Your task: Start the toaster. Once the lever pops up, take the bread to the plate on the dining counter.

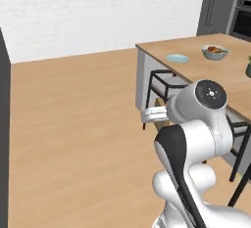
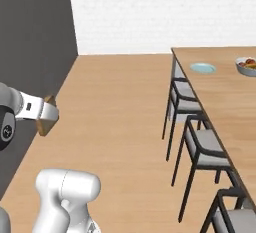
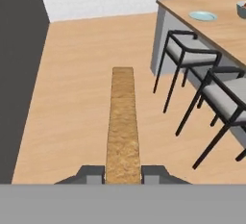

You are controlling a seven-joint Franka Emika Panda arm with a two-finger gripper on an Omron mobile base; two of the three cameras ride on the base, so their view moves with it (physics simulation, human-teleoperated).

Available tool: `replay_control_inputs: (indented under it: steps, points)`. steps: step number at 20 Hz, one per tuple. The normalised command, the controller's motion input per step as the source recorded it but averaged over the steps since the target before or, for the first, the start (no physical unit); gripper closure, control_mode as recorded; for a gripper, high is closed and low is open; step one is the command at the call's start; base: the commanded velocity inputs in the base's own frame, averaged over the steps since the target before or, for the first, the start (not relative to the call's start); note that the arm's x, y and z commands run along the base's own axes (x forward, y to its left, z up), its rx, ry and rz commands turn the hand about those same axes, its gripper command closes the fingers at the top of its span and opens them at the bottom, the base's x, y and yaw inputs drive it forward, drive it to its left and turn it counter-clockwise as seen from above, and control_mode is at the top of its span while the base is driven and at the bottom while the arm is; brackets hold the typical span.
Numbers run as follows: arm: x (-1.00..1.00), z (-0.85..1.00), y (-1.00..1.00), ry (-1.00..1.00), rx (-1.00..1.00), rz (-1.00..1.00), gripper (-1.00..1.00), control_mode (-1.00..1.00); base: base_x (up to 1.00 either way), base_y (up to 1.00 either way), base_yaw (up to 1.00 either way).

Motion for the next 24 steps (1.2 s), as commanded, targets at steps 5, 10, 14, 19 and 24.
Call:
replay_control_inputs:
  steps: [5, 10, 14, 19, 24]
  points:
    - [0.00, 0.00, 0.00, 0.00, 0.00, 0.00, 1.00, 1.00, 1.00, 0.37, -0.42]
    - [0.00, 0.00, 0.00, 0.00, 0.00, 0.00, 1.00, 1.00, 1.00, 0.45, -0.45]
    - [0.00, 0.00, 0.00, 0.00, 0.00, 0.00, 1.00, 1.00, 1.00, 0.60, -0.43]
    - [0.00, 0.00, 0.00, 0.00, 0.00, 0.00, 1.00, 1.00, 1.00, 0.71, -0.52]
    - [0.00, 0.00, 0.00, 0.00, 0.00, 0.00, 1.00, 1.00, 0.90, 0.67, -0.66]
